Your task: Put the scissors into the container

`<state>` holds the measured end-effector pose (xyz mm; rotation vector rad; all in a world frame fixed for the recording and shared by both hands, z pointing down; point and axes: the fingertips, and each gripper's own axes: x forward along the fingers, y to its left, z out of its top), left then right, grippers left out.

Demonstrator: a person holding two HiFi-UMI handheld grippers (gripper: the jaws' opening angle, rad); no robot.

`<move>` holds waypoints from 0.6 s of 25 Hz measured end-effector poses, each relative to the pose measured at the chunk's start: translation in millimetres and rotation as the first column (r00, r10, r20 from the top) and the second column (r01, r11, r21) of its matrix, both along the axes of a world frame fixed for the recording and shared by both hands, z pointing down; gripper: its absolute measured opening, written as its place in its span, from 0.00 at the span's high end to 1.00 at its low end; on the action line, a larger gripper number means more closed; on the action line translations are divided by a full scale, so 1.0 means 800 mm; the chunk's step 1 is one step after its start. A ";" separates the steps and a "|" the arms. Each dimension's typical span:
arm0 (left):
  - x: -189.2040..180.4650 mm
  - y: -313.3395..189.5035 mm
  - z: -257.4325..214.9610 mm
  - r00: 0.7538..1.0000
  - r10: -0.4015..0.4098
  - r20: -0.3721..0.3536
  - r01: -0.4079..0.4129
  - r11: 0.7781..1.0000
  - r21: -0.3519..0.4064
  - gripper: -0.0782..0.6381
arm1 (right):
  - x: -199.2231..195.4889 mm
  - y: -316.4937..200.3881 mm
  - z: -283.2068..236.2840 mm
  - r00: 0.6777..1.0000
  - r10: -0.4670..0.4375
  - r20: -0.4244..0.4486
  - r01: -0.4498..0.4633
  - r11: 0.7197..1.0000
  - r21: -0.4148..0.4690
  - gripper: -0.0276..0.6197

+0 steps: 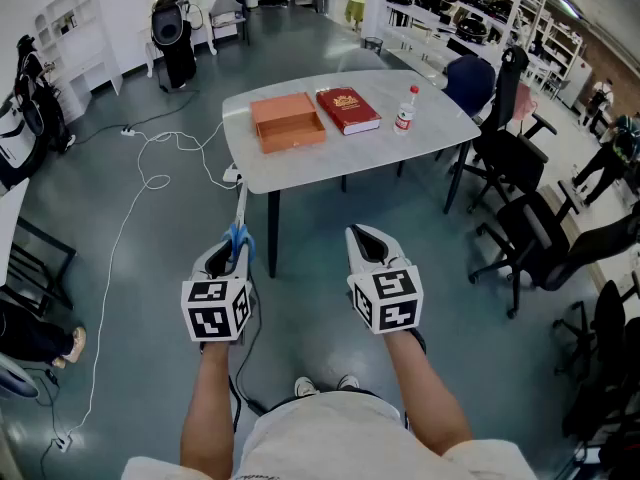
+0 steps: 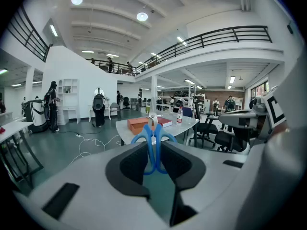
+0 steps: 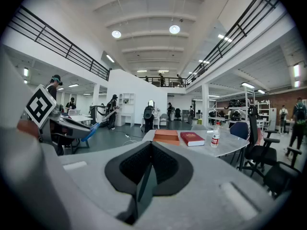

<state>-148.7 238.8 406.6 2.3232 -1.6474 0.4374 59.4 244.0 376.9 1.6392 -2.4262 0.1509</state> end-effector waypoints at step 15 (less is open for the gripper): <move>-0.010 -0.010 0.010 0.999 0.032 0.008 -0.032 0.999 -0.017 0.78 | -0.015 -0.011 0.007 1.000 0.018 -0.013 -0.018 1.000 -0.012 0.95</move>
